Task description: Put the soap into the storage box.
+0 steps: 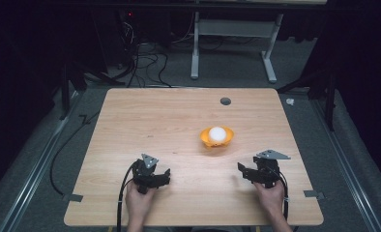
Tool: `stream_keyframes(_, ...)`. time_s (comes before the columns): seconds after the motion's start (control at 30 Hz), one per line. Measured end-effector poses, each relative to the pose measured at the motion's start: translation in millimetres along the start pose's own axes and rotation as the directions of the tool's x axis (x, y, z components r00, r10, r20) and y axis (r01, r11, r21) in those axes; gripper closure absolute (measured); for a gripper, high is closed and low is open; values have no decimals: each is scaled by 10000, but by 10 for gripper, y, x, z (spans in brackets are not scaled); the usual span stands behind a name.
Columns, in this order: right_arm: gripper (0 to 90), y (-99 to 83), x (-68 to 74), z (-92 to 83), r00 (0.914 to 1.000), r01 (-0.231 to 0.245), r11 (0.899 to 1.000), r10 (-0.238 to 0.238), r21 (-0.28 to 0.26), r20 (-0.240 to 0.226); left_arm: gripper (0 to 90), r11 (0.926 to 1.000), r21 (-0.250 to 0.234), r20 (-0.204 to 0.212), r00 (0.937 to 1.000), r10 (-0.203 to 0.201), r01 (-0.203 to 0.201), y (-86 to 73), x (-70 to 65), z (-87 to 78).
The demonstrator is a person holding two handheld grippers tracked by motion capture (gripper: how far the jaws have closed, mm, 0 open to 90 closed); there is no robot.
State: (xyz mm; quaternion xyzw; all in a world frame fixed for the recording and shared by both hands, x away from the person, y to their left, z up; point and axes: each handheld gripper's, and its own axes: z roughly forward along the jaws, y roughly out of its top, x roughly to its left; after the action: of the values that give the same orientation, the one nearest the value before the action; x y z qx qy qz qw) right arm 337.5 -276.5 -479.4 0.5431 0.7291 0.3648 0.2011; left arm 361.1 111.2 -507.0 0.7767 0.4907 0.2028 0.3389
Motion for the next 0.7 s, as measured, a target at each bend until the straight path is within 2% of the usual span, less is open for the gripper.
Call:
stream_keyframes(0.4, 282, -70, 45, 64, 9993, 334, 9991, -338, 246, 173, 146, 10000, 2, -3, 10000, 12, -12, 0, 1, 0)
stream_keyframes(0.7, 280, -141, 48, 111, 9991, 353, 9984, -364, 436, 234, 146, 10000, 3, -9, 10000, 11, -11, 0, 0, 0)
